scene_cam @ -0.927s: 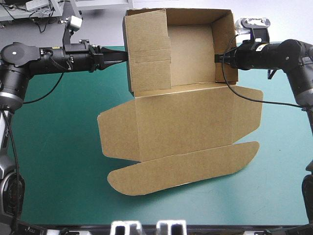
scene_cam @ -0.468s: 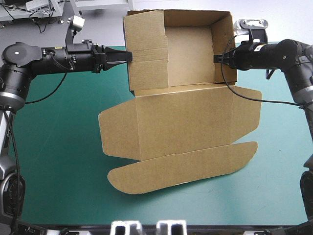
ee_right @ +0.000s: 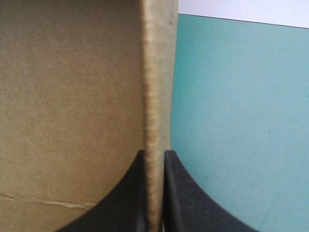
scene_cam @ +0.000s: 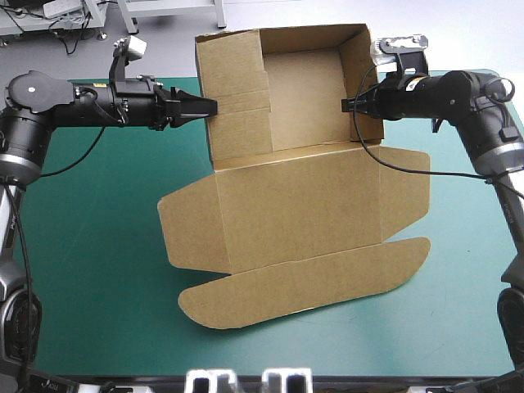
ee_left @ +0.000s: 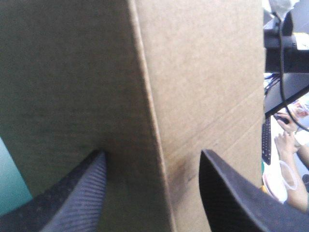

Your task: Fold the box

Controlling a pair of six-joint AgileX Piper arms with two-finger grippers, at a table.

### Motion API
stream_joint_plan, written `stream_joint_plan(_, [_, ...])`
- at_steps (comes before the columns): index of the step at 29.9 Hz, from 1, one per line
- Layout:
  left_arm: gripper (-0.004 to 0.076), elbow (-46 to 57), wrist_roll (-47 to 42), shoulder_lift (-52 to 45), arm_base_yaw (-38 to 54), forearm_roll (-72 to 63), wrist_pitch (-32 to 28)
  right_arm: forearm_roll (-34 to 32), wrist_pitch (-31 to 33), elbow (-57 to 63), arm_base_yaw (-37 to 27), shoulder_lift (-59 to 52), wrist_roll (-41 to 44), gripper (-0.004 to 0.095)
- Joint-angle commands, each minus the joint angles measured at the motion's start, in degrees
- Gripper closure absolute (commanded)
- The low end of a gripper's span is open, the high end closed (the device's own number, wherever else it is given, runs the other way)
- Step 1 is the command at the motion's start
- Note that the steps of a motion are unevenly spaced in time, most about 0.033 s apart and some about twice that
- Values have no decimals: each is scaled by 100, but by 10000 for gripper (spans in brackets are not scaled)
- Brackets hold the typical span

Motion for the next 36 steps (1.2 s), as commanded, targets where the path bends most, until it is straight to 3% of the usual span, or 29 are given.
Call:
stream_joint_plan(1, [288,-173,-320,-239,-45,90,244,295,-405,-173,178,-251,169,904])
stream_joint_plan(8, [288,-173,-411,-239,-45,665,-46,120,-327,-173,383,-251,416,904])
stream_joint_plan(14, [289,-173,-930,-173,-80,1327,-323,-336,-391,-173,887,-251,875,903])
stream_joint_plan(20, [294,-173,-1367,50,-110,1767,-456,-353,-323,-173,1201,-261,1144,904])
stream_joint_plan(25, [426,-173,-1367,226,-110,1756,-544,-296,-223,-173,1345,-272,1332,903])
stream_joint_plan(31, [710,-173,-1326,401,-110,1756,-597,-291,-60,-173,1398,-417,1374,904])
stream_joint_plan(36, [733,-183,-1310,329,-110,1756,-444,-561,341,-173,1388,-439,1440,904])
